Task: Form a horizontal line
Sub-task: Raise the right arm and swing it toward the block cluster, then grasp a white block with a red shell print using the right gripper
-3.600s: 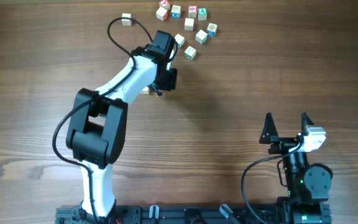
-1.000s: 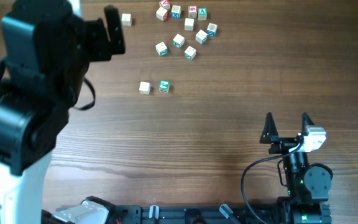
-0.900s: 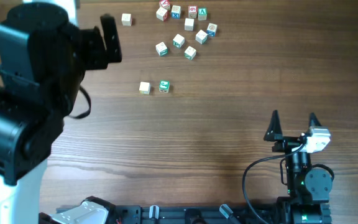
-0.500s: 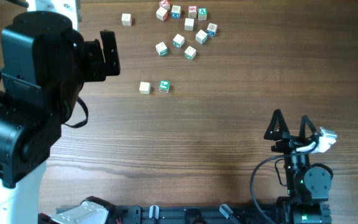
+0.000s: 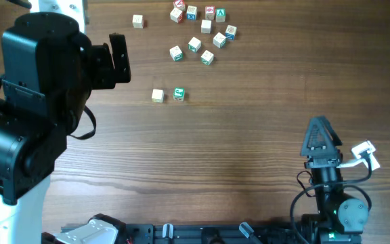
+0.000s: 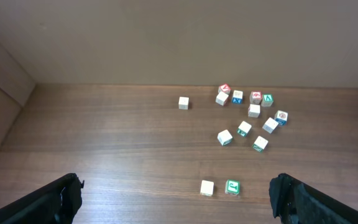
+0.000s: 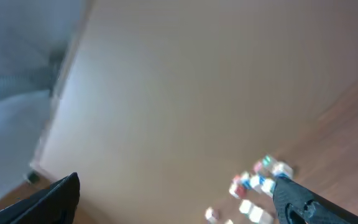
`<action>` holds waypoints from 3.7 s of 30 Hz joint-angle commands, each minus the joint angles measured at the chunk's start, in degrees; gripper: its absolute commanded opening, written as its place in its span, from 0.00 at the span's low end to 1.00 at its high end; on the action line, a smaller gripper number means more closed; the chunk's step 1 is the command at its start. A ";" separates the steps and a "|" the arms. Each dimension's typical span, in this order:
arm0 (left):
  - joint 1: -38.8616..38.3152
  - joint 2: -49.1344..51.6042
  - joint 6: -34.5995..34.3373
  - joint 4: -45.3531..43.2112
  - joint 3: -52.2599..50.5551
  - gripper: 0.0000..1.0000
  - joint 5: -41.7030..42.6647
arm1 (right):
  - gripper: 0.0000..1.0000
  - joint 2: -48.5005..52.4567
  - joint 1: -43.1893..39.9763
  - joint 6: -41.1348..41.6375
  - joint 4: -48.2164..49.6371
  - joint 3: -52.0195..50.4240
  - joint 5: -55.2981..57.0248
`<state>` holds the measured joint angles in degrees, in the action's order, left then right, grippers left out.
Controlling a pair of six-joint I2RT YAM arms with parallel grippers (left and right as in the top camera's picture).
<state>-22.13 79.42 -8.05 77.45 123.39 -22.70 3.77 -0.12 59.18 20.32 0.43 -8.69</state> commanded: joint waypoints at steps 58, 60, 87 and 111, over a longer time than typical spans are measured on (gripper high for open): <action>0.37 0.42 -20.94 18.60 -34.73 1.00 3.65 | 1.00 77.66 12.81 -32.20 -42.05 55.58 -9.42; 0.37 0.42 -20.94 18.60 -34.73 1.00 3.67 | 1.00 77.66 12.83 -32.24 -41.20 55.58 -7.04; 0.37 0.42 -20.94 18.60 -34.73 1.00 3.67 | 0.99 133.85 15.78 -29.11 -49.75 115.21 11.74; 0.37 0.42 -20.94 18.60 -34.73 1.00 3.67 | 0.73 145.50 17.68 -20.41 -41.13 118.18 18.34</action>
<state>-22.02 80.03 -27.79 96.03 88.75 -19.42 146.02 17.47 37.82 -19.25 117.54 8.36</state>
